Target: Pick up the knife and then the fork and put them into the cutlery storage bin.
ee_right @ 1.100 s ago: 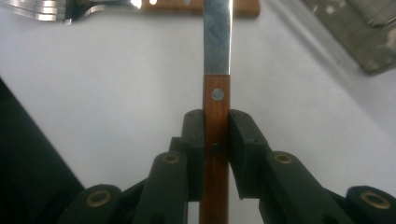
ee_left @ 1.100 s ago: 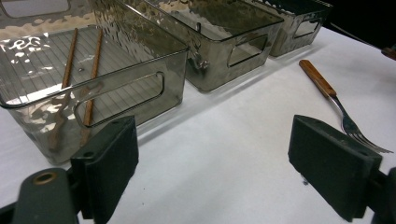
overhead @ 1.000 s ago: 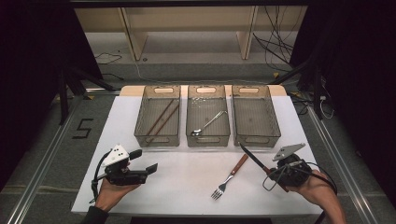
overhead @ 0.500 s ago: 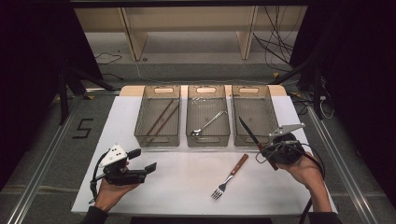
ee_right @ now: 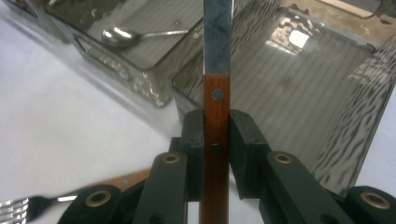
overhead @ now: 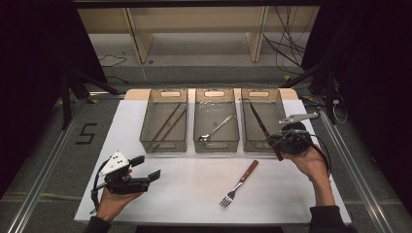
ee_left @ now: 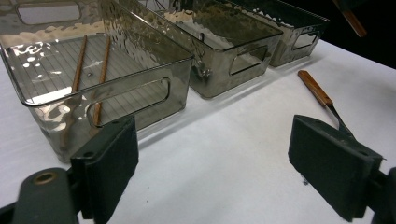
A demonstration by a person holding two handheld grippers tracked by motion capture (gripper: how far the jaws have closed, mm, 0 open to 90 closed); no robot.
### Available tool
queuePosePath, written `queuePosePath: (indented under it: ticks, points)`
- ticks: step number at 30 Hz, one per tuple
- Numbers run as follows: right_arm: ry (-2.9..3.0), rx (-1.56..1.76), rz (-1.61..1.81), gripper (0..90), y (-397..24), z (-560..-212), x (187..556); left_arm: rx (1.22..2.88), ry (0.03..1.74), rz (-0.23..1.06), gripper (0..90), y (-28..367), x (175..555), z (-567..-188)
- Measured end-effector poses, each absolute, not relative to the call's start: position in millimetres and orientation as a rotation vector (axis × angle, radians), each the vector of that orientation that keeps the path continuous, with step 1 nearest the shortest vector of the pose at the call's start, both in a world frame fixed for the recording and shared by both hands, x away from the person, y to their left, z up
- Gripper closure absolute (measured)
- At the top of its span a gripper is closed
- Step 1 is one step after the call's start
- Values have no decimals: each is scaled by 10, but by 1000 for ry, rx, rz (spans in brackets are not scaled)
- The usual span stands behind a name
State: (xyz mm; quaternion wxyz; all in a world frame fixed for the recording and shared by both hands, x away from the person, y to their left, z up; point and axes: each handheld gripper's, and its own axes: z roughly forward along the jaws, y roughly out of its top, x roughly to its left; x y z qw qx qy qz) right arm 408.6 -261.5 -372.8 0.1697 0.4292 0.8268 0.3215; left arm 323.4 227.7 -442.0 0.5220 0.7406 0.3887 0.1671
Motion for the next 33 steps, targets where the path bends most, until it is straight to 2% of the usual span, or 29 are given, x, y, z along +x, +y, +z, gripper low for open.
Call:
queuePosePath:
  ticks: [15, 33]
  points:
    - [2279, 1298, 965, 772, -2511, -3613, 4422, 1770, 935, 393, 157, 2277, 3220, -4434]
    - [2222, 1395, 978, 771, -2420, -3655, 4778, 1762, 927, 405, 157, 2287, 3221, -4422]
